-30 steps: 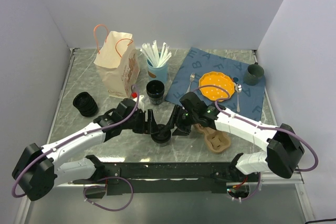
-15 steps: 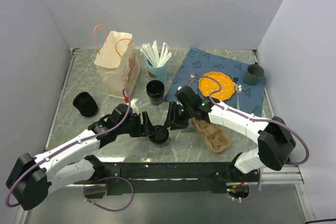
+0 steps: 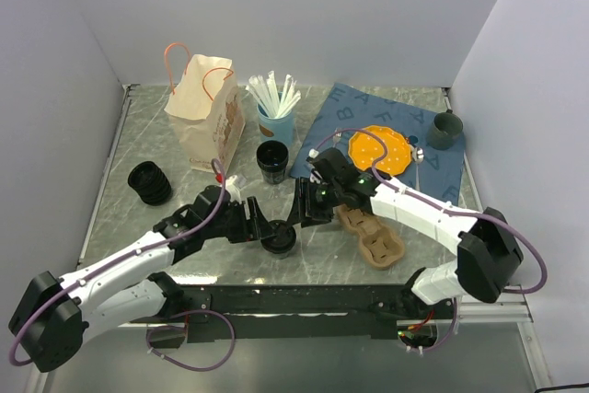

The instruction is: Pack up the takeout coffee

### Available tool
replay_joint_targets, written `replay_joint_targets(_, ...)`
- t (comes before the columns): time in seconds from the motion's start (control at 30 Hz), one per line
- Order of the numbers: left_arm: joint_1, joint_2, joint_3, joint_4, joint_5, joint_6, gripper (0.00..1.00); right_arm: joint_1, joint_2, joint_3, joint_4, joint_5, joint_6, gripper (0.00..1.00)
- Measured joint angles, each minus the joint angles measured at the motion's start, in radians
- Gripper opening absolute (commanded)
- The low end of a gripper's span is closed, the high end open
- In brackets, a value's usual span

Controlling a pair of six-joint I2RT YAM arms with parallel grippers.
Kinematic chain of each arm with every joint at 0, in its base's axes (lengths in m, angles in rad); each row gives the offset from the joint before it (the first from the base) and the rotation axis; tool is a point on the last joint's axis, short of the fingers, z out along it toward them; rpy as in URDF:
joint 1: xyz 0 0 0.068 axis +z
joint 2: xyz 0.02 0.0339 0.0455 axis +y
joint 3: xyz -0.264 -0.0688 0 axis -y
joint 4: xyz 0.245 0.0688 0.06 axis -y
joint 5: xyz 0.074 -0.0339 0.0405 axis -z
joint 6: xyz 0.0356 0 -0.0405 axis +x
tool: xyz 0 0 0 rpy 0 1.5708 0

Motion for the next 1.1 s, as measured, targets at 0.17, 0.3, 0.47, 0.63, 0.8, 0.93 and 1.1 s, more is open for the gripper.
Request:
replay_joint_targets(0.17, 0.000, -0.007, -0.032, 0.056, 0.015, -0.035, 0.63, -0.001, -0.049, -0.015, 0.016, -0.032, 0.000, 0.60)
replay_joint_targets(0.3, 0.000, -0.006, -0.055, 0.099, 0.028, -0.068, 0.60, -0.001, -0.090, -0.084, 0.043, -0.056, 0.026, 0.61)
replay_joint_targets(0.47, 0.000, -0.004, -0.075, 0.141, 0.035, -0.095, 0.56, -0.001, -0.093, -0.142, 0.056, -0.078, 0.064, 0.61)
replay_joint_targets(0.63, 0.000, 0.002, -0.087, 0.172, 0.035, -0.119, 0.53, -0.001, -0.090, -0.162, 0.134, -0.111, 0.116, 0.61)
replay_joint_targets(0.8, 0.000, 0.000, -0.095, 0.185, 0.034, -0.138, 0.52, -0.001, -0.078, -0.193, 0.178, -0.128, 0.151, 0.61)
replay_joint_targets(0.93, 0.000, -0.011, -0.119, 0.217, 0.031, -0.166, 0.50, -0.001, -0.046, -0.193, 0.210, -0.130, 0.157, 0.54)
replay_joint_targets(1.1, 0.002, -0.042, -0.166, 0.266, 0.019, -0.217, 0.49, -0.005, -0.009, -0.187, 0.246, -0.156, 0.145, 0.48)
